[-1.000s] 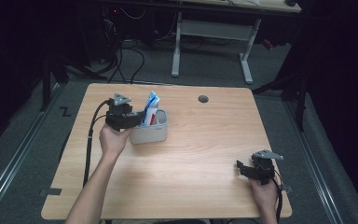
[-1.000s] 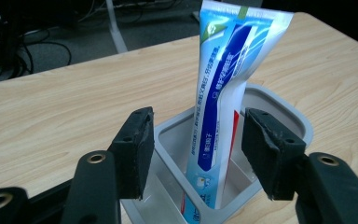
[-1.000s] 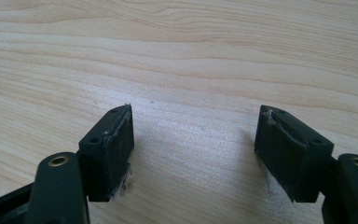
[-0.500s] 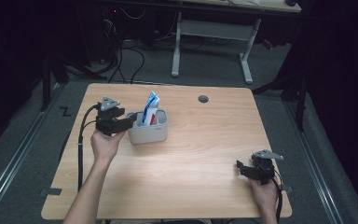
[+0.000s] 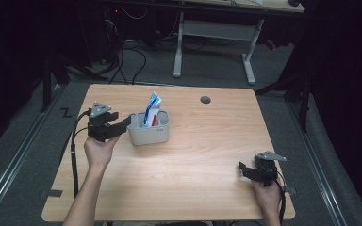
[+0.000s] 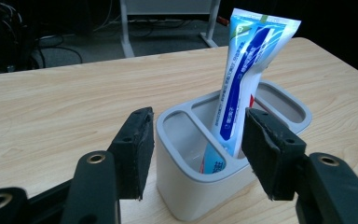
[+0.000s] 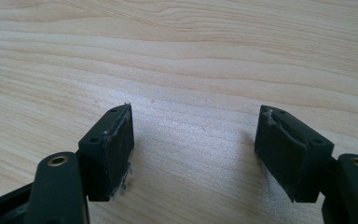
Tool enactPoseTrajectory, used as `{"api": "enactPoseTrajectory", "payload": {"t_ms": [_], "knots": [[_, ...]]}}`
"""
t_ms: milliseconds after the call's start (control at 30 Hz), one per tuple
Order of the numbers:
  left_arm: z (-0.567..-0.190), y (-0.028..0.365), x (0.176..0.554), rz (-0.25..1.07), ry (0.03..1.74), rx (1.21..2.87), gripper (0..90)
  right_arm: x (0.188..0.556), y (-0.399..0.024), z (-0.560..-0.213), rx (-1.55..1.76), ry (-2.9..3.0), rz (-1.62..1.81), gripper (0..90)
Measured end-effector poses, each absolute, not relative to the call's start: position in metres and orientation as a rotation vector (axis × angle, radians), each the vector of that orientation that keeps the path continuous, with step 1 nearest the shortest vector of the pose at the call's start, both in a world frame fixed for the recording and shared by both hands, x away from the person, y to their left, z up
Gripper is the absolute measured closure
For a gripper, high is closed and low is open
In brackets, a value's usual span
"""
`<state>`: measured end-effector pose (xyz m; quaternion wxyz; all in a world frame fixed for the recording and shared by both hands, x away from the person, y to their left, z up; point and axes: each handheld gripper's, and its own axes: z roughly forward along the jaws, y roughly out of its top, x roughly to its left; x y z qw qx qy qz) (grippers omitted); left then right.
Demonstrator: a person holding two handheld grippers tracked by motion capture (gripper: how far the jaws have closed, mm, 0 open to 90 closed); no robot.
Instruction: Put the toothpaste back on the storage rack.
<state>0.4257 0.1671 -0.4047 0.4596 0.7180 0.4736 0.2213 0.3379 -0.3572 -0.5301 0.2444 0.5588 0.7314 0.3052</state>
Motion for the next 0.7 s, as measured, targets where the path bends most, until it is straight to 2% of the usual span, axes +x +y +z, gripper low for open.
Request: {"api": "enactPoseTrajectory", "payload": {"t_ms": [700], "knots": [[-0.413,0.185,0.406,0.575,1.200,1.780,43.1,0.338,-0.357,-0.530,1.522,2.001,0.835,28.2]]}}
